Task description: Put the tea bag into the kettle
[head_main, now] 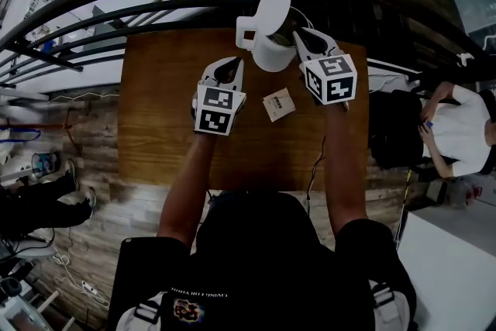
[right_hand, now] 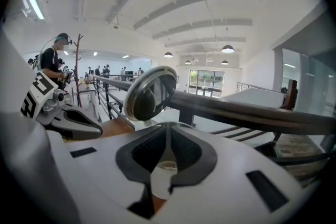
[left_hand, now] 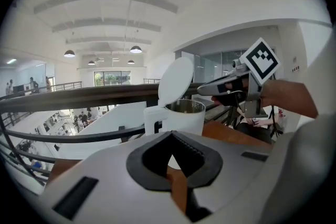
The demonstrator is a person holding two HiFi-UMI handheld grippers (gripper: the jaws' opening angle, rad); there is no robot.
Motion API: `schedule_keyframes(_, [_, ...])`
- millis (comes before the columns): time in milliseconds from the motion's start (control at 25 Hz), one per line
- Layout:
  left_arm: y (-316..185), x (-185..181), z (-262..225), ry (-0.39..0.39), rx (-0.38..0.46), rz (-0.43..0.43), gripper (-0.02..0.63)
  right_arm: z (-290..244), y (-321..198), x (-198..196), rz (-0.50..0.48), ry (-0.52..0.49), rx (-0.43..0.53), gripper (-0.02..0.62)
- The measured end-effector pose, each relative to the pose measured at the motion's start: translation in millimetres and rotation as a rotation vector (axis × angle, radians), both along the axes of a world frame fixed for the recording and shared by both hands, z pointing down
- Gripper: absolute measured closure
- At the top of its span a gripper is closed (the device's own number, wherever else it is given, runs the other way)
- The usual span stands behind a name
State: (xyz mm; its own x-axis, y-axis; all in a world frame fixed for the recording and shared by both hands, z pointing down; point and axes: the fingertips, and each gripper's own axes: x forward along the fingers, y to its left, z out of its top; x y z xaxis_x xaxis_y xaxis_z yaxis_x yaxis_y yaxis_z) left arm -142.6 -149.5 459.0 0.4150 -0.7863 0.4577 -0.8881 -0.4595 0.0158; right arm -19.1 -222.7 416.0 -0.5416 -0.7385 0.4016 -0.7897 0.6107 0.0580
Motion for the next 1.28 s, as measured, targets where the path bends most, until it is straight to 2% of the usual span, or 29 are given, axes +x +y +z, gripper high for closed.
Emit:
schedule_keyframes(280, [-17.6, 0.4, -19.2, 0.037, 0.029, -0.047, 0.603, -73.4, -4.5, -5.3, 0.046, -0.130, 0.207, 0.578])
schedule_keyframes(520, [-24.4, 3.3, -31.8, 0.041, 0.052, -0.050, 0.603, -116.1, -11.2, -36.0, -0.013, -0.090, 0.291, 0.578])
schedule_keyframes(640, [-27.9, 2.4, -34.2, 0.048, 0.059, -0.054, 0.603, -115.1, -15.7, -47.4, -0.031, -0.036, 0.269, 0.578])
schedule_keyframes(760, [-28.4, 3.2, -35.0, 0.057, 0.062, -0.053, 0.603, -100.8, -18.4, -37.4, 0.020, -0.008, 0.233, 0.580])
schedule_keyframes(1080, [-30.3, 7.8, -29.5, 0.065, 0.060, -0.042, 0.603, -58.9, -22.4, 16.5, 0.155, -0.073, 0.137, 0.580])
schedule_keyframes(1280, [-29.6, 11.1, -27.1, 0.063, 0.058, -0.037, 0.603, -16.6, -24.8, 41.1, 0.222, -0.153, 0.033, 0.580])
